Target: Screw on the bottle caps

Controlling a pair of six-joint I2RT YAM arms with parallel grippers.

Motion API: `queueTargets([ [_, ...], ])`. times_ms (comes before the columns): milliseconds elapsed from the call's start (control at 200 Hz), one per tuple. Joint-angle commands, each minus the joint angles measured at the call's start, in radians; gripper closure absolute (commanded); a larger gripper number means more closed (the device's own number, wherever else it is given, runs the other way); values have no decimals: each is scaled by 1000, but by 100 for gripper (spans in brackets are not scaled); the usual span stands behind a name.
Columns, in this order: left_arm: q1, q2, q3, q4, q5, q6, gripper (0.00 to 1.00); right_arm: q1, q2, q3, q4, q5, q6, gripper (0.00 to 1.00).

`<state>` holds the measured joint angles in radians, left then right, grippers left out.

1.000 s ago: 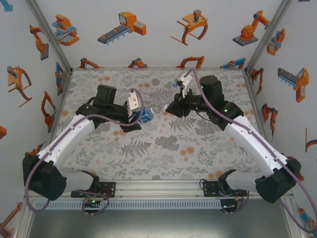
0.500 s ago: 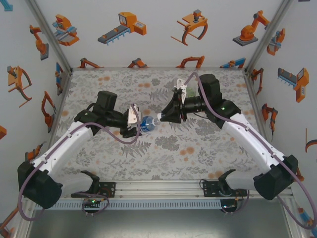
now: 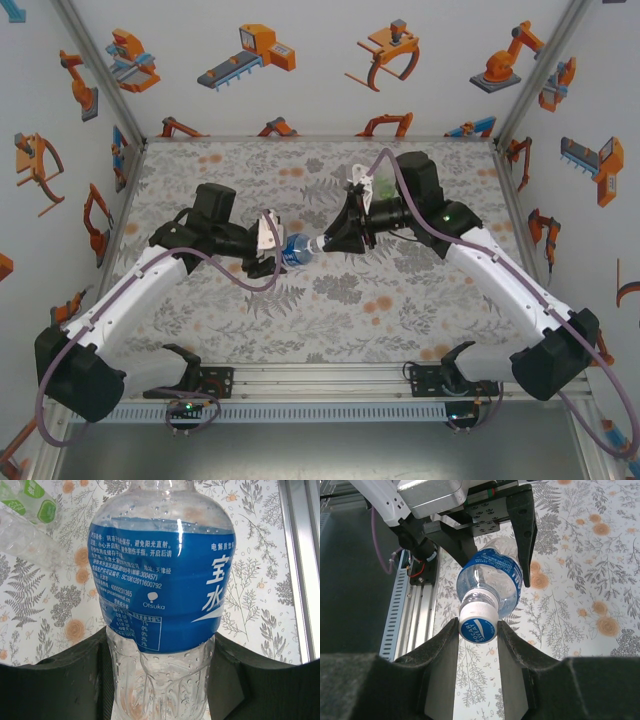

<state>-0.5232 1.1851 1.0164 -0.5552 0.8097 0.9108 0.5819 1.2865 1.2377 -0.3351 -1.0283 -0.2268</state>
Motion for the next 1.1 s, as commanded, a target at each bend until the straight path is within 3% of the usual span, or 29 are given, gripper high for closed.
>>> queueTargets([
  [0, -2, -12, 2, 9, 43, -25, 100, 16, -4, 10, -20, -21, -31, 100],
  [446, -2, 7, 23, -20, 54, -36, 100, 66, -9, 46, -97, 122, -150, 100],
  [816, -4, 32, 48, -81, 87, 0, 100, 111, 32, 177, -270, 152, -396, 100],
  [1096, -2, 58, 72, -117, 127, 5, 100, 142, 30, 158, -241, 169, -452, 100],
])
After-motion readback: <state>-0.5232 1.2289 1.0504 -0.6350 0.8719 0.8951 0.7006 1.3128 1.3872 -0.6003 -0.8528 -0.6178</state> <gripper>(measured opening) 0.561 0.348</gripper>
